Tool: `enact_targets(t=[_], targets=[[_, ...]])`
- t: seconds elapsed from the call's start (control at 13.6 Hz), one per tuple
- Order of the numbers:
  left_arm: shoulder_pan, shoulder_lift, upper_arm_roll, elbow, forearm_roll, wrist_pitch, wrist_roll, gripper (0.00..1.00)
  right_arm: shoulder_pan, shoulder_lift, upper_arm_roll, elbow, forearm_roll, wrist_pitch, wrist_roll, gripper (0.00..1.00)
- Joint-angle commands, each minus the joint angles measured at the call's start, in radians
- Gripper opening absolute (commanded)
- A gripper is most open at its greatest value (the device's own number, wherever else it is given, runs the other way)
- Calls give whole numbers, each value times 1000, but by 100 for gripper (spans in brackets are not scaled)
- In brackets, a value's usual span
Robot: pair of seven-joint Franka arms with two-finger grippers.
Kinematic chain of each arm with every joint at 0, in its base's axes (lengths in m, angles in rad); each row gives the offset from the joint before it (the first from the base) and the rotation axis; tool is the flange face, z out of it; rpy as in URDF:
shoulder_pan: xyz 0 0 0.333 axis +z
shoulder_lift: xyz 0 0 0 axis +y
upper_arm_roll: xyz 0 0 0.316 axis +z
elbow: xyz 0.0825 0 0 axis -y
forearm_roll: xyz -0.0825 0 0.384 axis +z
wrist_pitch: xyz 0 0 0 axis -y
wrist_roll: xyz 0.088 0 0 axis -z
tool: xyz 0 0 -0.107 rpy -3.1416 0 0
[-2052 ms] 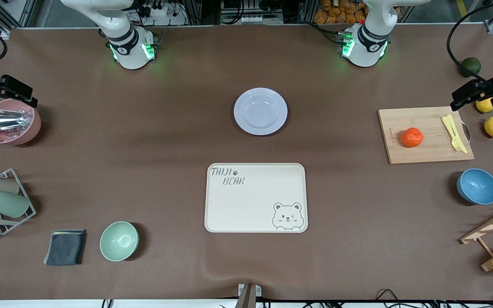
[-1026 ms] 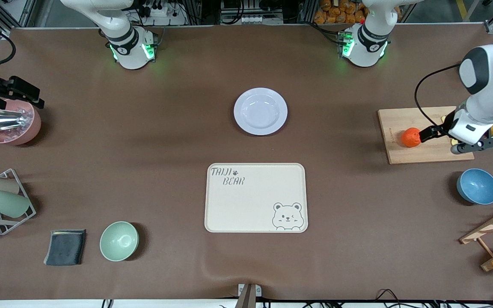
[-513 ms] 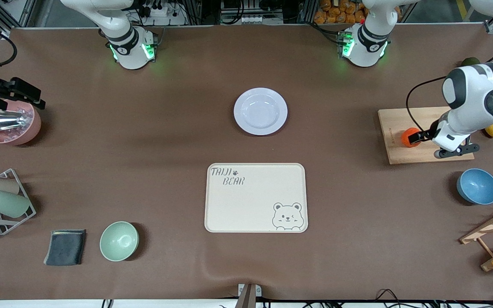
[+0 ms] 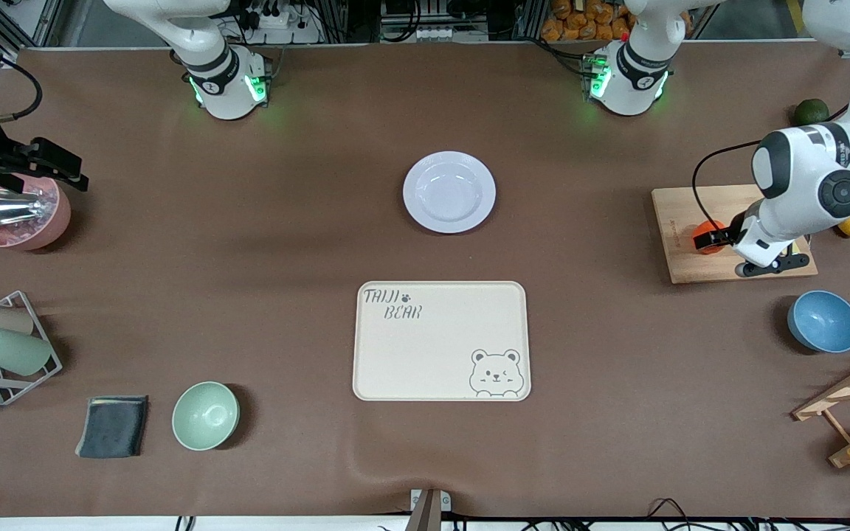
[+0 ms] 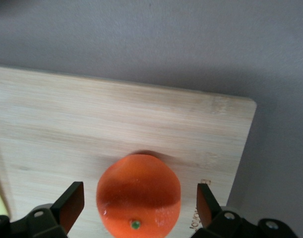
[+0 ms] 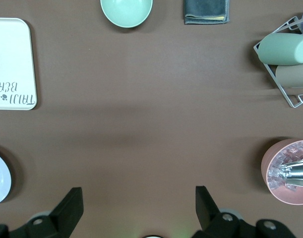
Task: Place orange and plate with both arms
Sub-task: 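Lower the left gripper over the orange and close on it, then carry the orange with the left gripper onto the white plate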
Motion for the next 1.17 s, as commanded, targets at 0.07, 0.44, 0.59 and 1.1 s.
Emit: enact_targets(t=[0.07,0.44,0.59,1.1], targets=[[36,50,-7,8,24,15,12,100,5,-4,-1,-12,-2,7,5,100],[36,58,-11,16,42,15,36,26,18,4,-1,-38,6,19,6,100],[36,53,-14,22,42,12,38,8,25,7,-1,-47,10,33,6,100],[26,-34,-304,101,25,-17,-2,6,67,27,1,-92,46,79,6,100]])
